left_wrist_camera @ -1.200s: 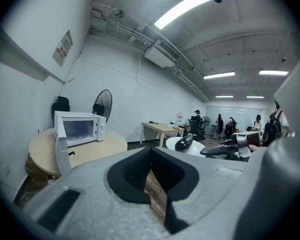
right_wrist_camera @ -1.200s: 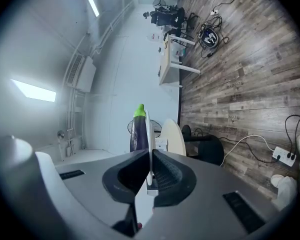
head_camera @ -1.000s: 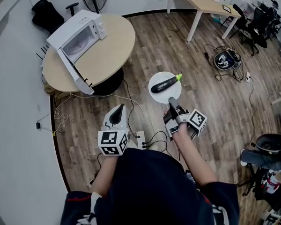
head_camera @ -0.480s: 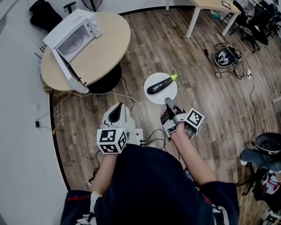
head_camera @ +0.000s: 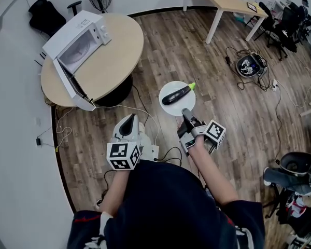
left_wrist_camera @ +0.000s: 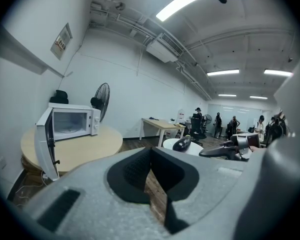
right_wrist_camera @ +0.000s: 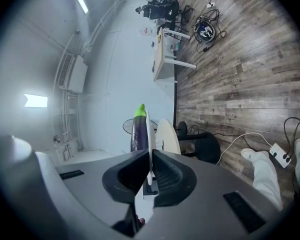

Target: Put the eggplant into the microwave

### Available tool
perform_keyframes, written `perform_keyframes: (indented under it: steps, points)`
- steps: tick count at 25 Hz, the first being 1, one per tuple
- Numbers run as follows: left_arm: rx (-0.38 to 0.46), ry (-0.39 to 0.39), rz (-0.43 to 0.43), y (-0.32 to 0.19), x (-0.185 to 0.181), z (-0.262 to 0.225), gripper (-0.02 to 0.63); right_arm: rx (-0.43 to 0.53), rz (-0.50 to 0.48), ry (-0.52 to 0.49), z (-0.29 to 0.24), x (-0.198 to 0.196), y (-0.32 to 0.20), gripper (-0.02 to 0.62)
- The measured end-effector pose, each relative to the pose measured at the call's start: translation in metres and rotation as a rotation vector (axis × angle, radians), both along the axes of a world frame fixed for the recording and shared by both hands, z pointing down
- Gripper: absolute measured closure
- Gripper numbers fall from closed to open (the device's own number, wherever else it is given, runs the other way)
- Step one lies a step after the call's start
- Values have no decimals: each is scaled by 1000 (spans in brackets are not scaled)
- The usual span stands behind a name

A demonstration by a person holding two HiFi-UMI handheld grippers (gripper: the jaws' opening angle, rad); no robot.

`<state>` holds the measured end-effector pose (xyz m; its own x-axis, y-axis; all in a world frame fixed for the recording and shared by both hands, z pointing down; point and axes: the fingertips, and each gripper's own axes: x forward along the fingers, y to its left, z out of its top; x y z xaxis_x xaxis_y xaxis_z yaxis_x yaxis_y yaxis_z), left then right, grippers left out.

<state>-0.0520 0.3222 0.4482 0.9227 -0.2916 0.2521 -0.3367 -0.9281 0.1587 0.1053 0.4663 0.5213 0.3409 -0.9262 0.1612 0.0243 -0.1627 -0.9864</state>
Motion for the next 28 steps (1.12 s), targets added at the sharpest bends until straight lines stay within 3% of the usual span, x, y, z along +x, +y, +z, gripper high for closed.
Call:
perform_keyframes:
  steps: [5, 17, 28]
  points:
    - [0, 6, 2, -39, 30, 0, 589, -4, -6, 6, 1, 30, -39, 574]
    - [5, 6, 16, -187, 113, -16, 589, -11, -15, 13, -15, 107, -185, 574]
    - [1, 16, -34, -323, 146, -30, 589, -14, -42, 1, -21, 141, -318, 574]
